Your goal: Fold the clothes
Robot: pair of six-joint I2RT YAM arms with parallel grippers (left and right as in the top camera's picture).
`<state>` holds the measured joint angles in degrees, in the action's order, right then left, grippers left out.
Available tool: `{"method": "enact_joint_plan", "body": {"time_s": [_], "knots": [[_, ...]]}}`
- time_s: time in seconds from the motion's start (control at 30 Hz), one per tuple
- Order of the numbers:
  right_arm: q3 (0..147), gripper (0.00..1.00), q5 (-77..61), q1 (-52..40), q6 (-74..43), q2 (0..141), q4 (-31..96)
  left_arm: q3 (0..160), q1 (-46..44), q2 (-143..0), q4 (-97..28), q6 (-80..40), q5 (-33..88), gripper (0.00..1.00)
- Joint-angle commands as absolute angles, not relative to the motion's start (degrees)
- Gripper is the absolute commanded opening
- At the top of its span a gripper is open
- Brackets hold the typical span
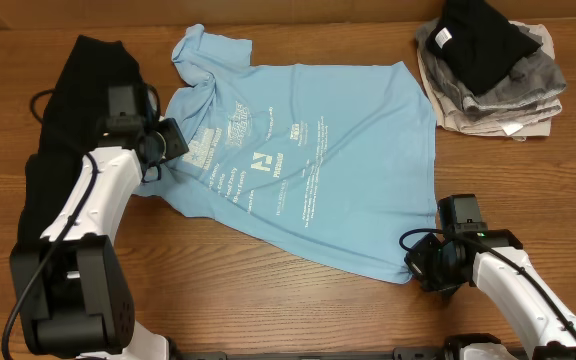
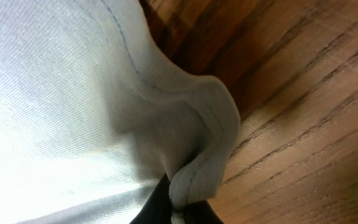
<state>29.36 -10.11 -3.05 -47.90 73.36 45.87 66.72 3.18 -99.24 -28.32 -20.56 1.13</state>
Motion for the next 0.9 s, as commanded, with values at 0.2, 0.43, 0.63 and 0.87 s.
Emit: {"method": "enact_joint_plan", "body": {"time_s": [0.2, 0.43, 0.63, 0.87], "knots": [[30.3, 0.06, -8.6, -3.2, -46.4, 73.5, 46.3, 73.8, 8.4, -98.1, -49.5, -20.0, 1.1, 0.6], [30.3, 0.06, -8.6, -3.2, -46.4, 73.5, 46.3, 69.5, 11.6, -98.1, -48.4, -23.1, 1.3, 0.61], [30.3, 0.06, -8.6, -3.2, -46.4, 73.5, 46.2, 65.9, 12.0, -98.2, -41.9, -25.8, 2.9, 0.48], [30.3, 0.06, -8.6, -3.2, -46.4, 73.5, 46.2, 65.8, 12.0, -98.2, -40.6, -25.8, 1.2, 0.44]]}}
